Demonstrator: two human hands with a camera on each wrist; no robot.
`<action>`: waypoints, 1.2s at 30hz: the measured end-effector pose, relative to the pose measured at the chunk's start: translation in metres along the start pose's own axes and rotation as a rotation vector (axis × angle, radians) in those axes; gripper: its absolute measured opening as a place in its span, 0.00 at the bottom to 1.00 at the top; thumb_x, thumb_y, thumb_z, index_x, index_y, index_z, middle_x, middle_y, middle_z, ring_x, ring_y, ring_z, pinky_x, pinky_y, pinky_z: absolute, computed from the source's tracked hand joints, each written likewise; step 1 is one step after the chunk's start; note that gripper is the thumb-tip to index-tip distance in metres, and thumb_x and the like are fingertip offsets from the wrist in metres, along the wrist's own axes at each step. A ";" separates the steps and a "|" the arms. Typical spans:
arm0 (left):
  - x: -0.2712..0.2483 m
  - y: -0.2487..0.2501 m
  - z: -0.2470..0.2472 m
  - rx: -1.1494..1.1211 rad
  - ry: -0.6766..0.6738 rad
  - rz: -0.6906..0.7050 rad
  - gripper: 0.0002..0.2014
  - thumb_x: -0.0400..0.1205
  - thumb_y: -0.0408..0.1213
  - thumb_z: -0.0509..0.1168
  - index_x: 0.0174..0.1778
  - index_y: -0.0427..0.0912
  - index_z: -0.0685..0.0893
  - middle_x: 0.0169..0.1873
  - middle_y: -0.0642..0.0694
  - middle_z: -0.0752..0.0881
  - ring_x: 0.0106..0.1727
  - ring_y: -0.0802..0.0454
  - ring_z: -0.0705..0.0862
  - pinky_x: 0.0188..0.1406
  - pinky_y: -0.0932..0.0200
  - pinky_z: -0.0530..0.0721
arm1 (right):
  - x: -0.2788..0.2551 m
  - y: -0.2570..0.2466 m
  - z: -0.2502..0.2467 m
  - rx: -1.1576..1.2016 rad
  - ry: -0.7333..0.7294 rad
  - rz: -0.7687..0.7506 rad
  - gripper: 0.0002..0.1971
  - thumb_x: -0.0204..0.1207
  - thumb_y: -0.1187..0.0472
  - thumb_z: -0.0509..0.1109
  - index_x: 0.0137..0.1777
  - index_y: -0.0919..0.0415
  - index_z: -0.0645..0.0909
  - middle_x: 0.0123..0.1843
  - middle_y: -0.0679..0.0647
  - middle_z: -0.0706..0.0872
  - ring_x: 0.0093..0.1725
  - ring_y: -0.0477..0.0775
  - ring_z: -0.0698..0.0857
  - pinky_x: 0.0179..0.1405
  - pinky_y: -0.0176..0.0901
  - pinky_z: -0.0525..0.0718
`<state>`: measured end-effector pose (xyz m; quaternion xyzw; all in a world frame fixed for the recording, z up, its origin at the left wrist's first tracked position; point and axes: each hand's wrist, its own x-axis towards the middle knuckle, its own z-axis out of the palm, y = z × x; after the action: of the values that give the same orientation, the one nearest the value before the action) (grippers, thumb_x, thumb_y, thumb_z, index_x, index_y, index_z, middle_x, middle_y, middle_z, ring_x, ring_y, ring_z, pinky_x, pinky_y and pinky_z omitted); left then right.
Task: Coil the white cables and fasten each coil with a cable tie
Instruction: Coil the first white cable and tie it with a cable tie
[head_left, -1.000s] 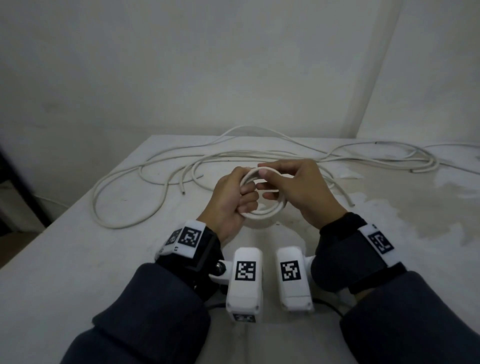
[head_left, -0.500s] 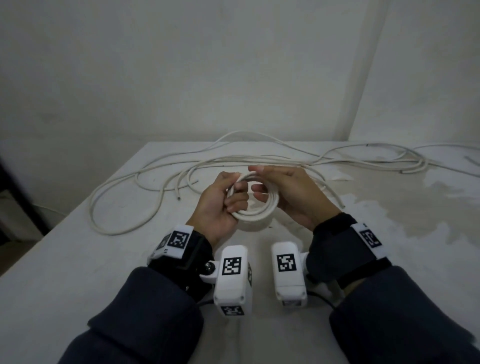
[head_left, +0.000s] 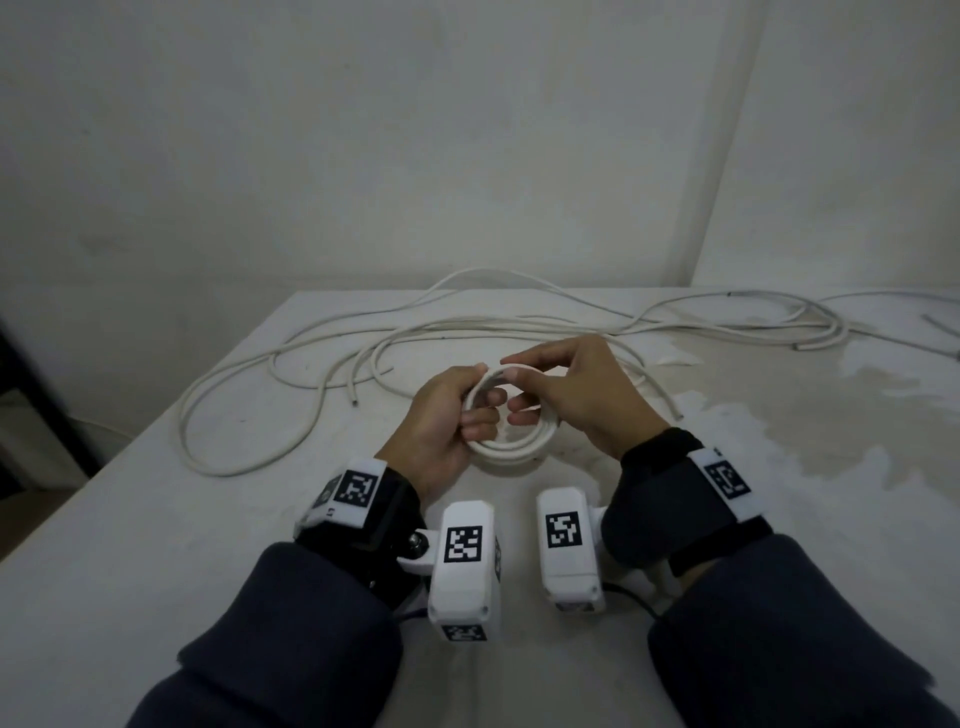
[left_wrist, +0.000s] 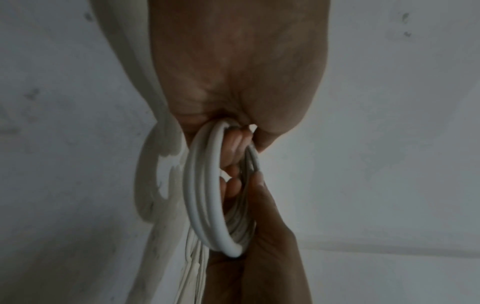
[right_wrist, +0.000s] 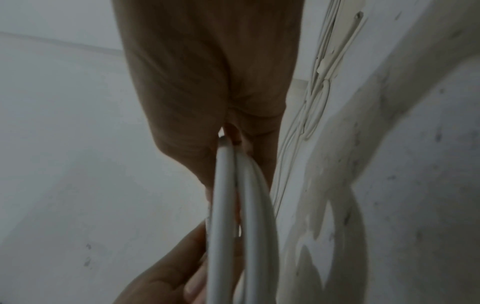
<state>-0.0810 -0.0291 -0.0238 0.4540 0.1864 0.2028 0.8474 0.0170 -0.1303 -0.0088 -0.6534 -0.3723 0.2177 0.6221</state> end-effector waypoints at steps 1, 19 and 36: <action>0.000 -0.001 0.001 0.063 0.025 0.042 0.09 0.87 0.31 0.52 0.41 0.37 0.73 0.26 0.44 0.75 0.14 0.61 0.63 0.10 0.71 0.61 | 0.001 0.000 0.000 -0.018 0.015 -0.010 0.03 0.75 0.69 0.75 0.46 0.69 0.88 0.43 0.58 0.90 0.31 0.53 0.90 0.32 0.44 0.90; -0.006 -0.008 0.000 0.405 0.053 0.206 0.10 0.87 0.35 0.58 0.40 0.39 0.69 0.31 0.40 0.77 0.17 0.61 0.65 0.15 0.71 0.65 | -0.004 -0.003 -0.015 -0.176 -0.061 0.142 0.10 0.73 0.71 0.76 0.54 0.66 0.88 0.44 0.63 0.92 0.43 0.59 0.92 0.30 0.37 0.85; 0.027 -0.102 0.147 0.409 -0.214 0.131 0.11 0.87 0.36 0.59 0.38 0.39 0.69 0.32 0.39 0.78 0.17 0.60 0.65 0.16 0.68 0.64 | -0.082 0.004 -0.230 -0.494 0.570 0.406 0.03 0.75 0.66 0.73 0.45 0.62 0.89 0.36 0.54 0.85 0.40 0.54 0.85 0.41 0.44 0.88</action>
<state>0.0332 -0.1681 -0.0373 0.6462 0.1030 0.1662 0.7377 0.1385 -0.3423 0.0031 -0.8767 -0.0903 0.0508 0.4697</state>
